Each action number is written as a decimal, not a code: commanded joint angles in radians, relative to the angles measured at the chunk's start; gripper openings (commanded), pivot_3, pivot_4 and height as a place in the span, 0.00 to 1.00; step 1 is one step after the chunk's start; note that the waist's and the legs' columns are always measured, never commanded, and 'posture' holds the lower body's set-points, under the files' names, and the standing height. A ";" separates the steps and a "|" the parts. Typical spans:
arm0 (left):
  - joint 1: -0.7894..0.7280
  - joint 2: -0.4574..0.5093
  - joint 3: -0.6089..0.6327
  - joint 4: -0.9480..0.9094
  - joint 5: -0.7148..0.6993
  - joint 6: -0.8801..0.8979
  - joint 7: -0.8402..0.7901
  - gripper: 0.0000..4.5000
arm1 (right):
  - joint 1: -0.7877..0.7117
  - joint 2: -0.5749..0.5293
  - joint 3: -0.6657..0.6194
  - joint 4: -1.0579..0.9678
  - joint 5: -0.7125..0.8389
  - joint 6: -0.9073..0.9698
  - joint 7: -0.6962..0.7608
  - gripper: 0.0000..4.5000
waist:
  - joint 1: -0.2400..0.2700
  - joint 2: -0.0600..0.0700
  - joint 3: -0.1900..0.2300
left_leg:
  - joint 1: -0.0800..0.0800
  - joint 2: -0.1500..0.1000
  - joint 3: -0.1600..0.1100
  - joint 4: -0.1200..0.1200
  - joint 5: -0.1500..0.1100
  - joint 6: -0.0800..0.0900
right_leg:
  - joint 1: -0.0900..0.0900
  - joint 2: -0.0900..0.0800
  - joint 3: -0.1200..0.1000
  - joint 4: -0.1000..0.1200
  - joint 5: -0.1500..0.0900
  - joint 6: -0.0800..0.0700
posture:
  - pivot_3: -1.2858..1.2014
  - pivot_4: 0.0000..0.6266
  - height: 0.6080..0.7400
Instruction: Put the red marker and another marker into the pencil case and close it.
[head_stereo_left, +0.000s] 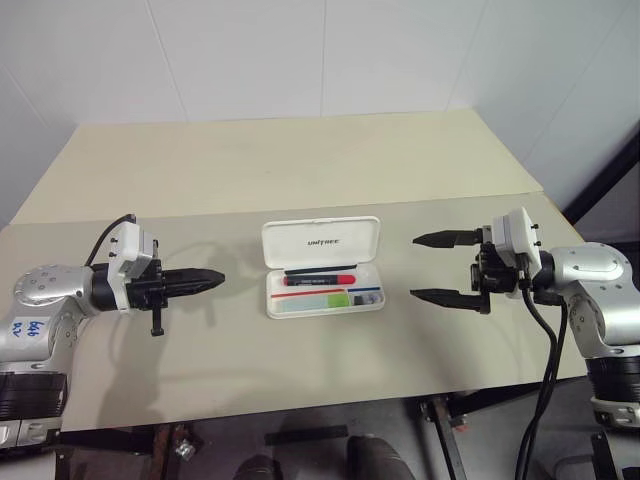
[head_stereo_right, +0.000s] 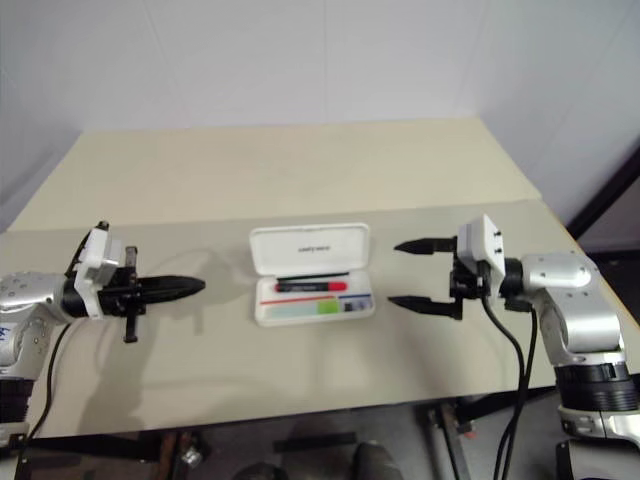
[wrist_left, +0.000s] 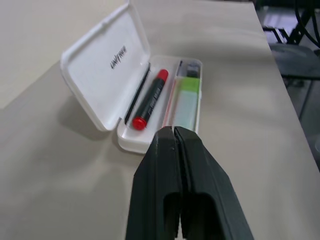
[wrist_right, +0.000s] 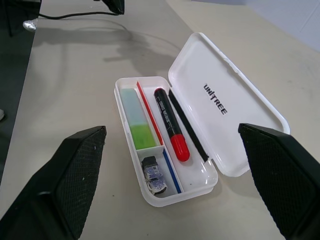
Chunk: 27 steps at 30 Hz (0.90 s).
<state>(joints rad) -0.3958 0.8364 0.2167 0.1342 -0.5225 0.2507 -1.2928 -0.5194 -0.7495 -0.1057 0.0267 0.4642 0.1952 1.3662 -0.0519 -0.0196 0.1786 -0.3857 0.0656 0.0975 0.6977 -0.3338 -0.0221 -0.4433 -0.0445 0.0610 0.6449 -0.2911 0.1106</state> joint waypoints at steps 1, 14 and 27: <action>-0.033 -0.017 0.035 0.000 -0.040 0.045 0.048 0.01 | -0.021 0.005 -0.007 -0.012 0.018 -0.010 -0.011 1.00 | 0.000 0.000 0.000 | 0.000 0.000 0.000 0.000 0.000 0.000 | 0.000 0.000 0.000 0.000 0.000 0.000 | 0.52 0.24 1.00; -0.279 -0.204 -0.101 0.216 0.181 -0.007 0.348 0.01 | -0.029 0.045 0.020 -0.021 0.001 -0.019 -0.054 1.00 | 0.024 0.000 0.000 | 0.000 -0.001 0.000 0.001 0.002 -0.004 | 0.000 0.000 0.000 -0.001 0.001 0.001 | 0.52 0.24 1.00; -0.402 -0.310 -0.170 0.359 0.248 -0.104 0.316 0.01 | 0.002 0.073 0.024 -0.079 0.009 -0.001 -0.117 1.00 | 0.024 0.000 0.000 | -0.001 -0.001 0.000 0.001 0.003 -0.005 | 0.000 0.000 0.000 -0.001 0.001 0.001 | 0.52 0.24 1.00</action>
<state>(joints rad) -0.7782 0.5254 0.0476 0.4976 -0.2690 0.1791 -0.9495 -0.5193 -0.6795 -0.0735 -0.0093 0.4544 0.1970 1.2610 -0.0280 -0.0198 0.1786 -0.3865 0.0649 0.0975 0.6983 -0.3306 -0.0275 -0.4431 -0.0443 0.0610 0.6441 -0.2903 0.1117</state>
